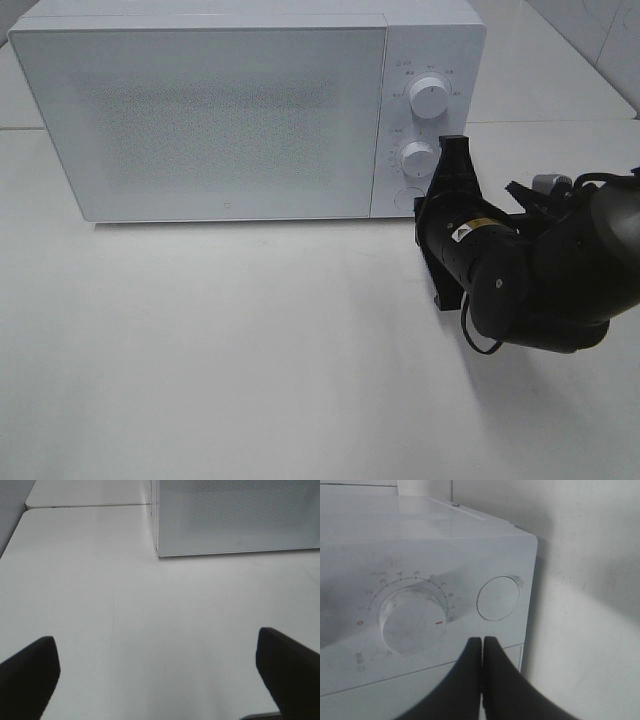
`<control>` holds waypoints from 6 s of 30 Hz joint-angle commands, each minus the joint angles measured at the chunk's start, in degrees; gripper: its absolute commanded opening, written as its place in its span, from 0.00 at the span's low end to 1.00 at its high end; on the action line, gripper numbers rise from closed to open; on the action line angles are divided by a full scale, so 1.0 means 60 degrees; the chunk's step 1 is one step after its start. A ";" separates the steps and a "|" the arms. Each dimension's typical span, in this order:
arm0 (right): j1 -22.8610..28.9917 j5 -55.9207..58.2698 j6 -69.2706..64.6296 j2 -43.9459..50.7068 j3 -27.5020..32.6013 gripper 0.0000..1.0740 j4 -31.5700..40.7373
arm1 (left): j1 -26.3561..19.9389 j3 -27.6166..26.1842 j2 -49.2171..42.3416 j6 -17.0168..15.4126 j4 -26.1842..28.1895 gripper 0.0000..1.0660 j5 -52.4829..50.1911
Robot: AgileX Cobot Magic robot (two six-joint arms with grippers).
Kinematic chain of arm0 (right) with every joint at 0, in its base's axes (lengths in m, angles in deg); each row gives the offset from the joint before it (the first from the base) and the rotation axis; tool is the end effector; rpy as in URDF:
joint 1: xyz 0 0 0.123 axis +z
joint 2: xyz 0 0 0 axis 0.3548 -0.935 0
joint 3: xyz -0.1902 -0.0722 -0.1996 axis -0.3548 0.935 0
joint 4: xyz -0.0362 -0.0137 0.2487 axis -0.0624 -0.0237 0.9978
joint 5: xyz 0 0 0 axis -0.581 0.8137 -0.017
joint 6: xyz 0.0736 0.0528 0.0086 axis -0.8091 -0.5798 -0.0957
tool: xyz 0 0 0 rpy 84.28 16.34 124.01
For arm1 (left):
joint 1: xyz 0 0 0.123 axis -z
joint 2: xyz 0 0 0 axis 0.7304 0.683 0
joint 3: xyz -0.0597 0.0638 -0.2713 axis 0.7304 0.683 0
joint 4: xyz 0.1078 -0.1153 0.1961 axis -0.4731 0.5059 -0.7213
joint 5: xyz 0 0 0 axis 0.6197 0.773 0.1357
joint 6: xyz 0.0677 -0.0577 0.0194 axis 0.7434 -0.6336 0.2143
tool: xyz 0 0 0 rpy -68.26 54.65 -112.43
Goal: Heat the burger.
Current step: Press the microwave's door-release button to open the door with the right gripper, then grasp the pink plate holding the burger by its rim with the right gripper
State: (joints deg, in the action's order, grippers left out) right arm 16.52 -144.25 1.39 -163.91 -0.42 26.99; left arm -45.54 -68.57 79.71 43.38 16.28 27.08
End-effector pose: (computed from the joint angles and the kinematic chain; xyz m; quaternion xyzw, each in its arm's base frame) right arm 0.2837 0.1530 0.1155 0.5490 0.5942 0.4122 0.4191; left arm -0.0085 -0.0068 0.2822 0.0275 0.8481 -0.0405 0.5275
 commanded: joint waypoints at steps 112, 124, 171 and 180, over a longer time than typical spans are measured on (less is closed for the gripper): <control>-0.0850 0.2024 0.1671 -0.0640 -0.2053 0.00 0.0076 | -0.0029 0.0029 -0.0067 -0.0019 0.0038 0.94 -0.0029; -0.0850 0.3552 0.2998 0.0592 -0.0993 0.00 -0.0172 | -0.0029 0.0029 -0.0067 -0.0019 0.0038 0.94 -0.0029; -0.0879 1.6329 1.5078 0.3552 -0.3180 0.05 -0.5376 | -0.0029 0.0029 -0.0067 -0.0019 0.0038 0.94 -0.0029; -0.0879 1.7017 1.9843 0.3552 -0.3361 0.07 -0.5987 | -0.0029 0.0029 -0.0067 -0.0019 0.0038 0.94 -0.0029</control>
State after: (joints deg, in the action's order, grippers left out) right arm 11.31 -43.23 117.30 -143.34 -20.19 -8.59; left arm -45.54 -68.57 79.71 43.38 16.28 27.08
